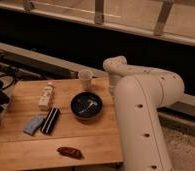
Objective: Drag the ceramic bowl in a circle
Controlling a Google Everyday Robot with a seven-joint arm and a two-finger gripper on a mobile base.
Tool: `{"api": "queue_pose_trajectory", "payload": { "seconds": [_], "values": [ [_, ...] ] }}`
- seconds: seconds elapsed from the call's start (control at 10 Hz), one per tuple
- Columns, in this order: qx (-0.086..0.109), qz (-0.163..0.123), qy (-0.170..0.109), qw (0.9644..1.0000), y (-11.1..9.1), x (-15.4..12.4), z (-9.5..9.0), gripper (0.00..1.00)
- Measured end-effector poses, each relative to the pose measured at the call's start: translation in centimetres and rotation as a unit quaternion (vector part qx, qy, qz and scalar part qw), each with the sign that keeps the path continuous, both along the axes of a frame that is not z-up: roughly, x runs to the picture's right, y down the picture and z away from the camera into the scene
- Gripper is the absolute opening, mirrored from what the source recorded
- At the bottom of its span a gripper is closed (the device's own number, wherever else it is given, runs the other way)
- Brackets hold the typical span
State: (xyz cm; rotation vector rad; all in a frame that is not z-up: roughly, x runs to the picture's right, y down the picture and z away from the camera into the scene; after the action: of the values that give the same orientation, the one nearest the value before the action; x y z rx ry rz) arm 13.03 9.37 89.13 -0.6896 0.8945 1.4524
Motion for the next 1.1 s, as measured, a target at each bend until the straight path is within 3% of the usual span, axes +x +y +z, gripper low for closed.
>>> {"api": "queue_pose_trajectory", "payload": {
  "seconds": [0.1, 0.2, 0.6, 0.9, 1.1],
  "values": [
    [0.01, 0.0, -0.004, 0.9999, -0.7, -1.2, -0.3, 0.7],
    [0.019, -0.003, -0.008, 0.9998, -1.3, -2.2, -0.6, 0.74],
    [0.049, -0.027, -0.055, 0.9969, -2.7, -7.1, -2.1, 0.75],
    [0.043, -0.032, -0.082, 0.9952, -2.2, -8.8, -2.1, 0.75],
    [0.016, -0.025, -0.095, 0.9951, -0.8, -9.4, -0.8, 0.75]
  ]
}}
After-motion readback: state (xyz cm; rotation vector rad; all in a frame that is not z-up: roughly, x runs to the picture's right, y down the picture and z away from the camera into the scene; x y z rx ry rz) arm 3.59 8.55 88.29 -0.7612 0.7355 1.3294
